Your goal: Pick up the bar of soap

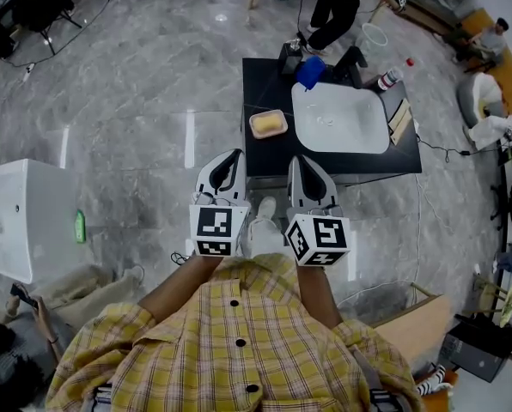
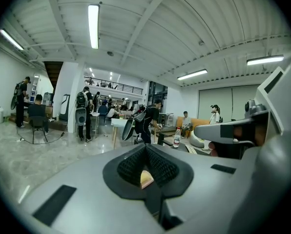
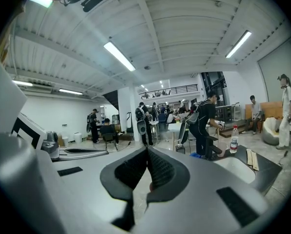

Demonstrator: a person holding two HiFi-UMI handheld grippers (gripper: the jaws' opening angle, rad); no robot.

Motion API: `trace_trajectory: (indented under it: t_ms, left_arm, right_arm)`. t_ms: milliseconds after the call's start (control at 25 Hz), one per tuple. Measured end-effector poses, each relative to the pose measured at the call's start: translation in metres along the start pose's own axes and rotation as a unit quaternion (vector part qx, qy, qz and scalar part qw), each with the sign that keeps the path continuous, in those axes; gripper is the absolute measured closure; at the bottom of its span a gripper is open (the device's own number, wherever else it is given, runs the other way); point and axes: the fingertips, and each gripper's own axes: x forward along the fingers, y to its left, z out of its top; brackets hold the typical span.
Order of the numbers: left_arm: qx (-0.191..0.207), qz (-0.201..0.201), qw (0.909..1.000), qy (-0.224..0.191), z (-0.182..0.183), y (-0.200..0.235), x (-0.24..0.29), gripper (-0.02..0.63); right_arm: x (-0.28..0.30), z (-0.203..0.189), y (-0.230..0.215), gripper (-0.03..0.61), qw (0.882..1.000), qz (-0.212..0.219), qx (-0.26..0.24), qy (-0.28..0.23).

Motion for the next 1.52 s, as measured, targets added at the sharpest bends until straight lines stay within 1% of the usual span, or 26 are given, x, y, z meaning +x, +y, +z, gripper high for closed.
trace_trajectory:
  t_ms: [280,440,640,760,880,1000,1120,1160,1280,1320,1520]
  left_arm:
    - [0.014,-0.011,0.9998,0.010,0.009,-0.003,0.043,0.604]
    - [0.022,-0.011,0.9995,0.020,0.018,-0.003,0.071,0.604]
    - [0.027,-0.018,0.9990,0.031,0.023,-0.007,0.112,0.604]
    - [0.035,-0.023,0.9980,0.047,0.017,-0.007,0.137,0.604]
    - [0.056,-0.031,0.9954,0.071,0.008,-0.008,0.162,0.604]
    - [0.084,-0.039,0.9912,0.095,-0.003,-0.012,0.186,0.603]
    - [0.097,-0.054,0.9865,0.120,-0.017,-0.017,0.204,0.603]
    - [0.108,-0.059,0.9841,0.128,-0.021,-0.019,0.210,0.603]
    - [0.162,-0.067,0.9726,0.153,-0.034,-0.020,0.227,0.603]
    - [0.174,-0.071,0.9688,0.162,-0.039,-0.021,0.232,0.603]
    - [0.200,-0.107,0.9504,0.213,-0.068,-0.027,0.250,0.596]
  right_arm:
    - [0.032,0.012,-0.023,0.558,1.000,0.009,0.005,-0.011]
    - [0.056,0.019,-0.040,0.558,1.000,0.022,0.008,-0.006]
    - [0.082,0.029,-0.068,0.558,1.000,0.027,0.008,-0.004]
    - [0.099,0.029,-0.082,0.558,0.999,0.033,0.009,0.001]
    - [0.112,0.027,-0.097,0.558,0.999,0.040,0.012,0.009]
    - [0.124,0.028,-0.110,0.558,0.999,0.047,0.016,0.013]
    - [0.131,0.031,-0.118,0.558,0.998,0.054,0.018,0.013]
    - [0.133,0.032,-0.121,0.558,0.998,0.056,0.019,0.014]
    - [0.141,0.032,-0.131,0.558,0.998,0.058,0.022,0.016]
    - [0.143,0.032,-0.135,0.558,0.998,0.058,0.023,0.016]
    - [0.153,0.027,-0.154,0.558,0.998,0.054,0.039,0.023]
